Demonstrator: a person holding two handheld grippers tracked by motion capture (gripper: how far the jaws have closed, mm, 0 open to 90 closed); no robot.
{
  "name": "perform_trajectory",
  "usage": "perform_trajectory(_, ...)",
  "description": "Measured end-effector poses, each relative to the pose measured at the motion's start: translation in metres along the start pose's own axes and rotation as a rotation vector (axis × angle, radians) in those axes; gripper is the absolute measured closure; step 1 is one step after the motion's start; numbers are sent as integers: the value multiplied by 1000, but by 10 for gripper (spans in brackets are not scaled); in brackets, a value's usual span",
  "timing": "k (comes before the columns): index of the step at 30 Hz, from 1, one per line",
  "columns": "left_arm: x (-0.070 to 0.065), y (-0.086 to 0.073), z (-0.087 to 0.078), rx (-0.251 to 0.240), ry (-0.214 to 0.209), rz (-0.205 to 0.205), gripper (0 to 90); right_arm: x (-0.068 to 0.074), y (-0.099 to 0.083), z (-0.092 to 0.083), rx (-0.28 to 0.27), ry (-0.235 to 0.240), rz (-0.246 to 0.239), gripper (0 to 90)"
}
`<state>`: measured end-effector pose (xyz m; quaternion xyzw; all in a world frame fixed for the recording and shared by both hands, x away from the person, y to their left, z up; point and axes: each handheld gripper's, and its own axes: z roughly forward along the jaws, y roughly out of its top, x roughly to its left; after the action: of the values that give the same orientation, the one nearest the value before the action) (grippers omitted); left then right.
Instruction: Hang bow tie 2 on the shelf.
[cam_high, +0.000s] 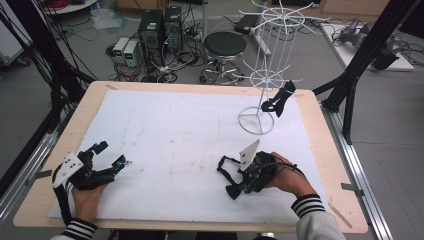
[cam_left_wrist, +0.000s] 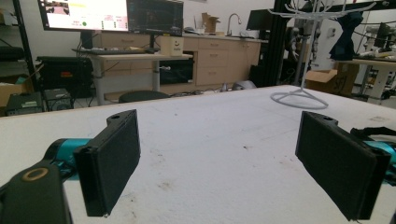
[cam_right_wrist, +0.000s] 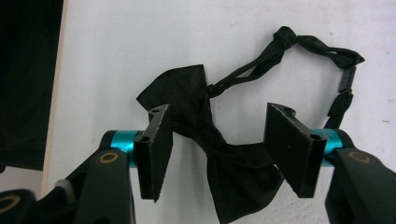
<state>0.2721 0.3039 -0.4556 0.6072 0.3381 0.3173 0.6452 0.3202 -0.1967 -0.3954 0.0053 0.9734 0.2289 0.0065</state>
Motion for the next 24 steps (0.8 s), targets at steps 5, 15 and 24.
perform_trajectory(5,0,0,0,0,1,-1,144,0,1,5,19,8,-25,444)
perform_trajectory(15,0,0,0,2,1,-1,144,-2,-1,9,61,18,-52,490)
perform_trajectory(24,0,0,0,2,1,-2,144,-1,-1,14,108,17,-87,570)
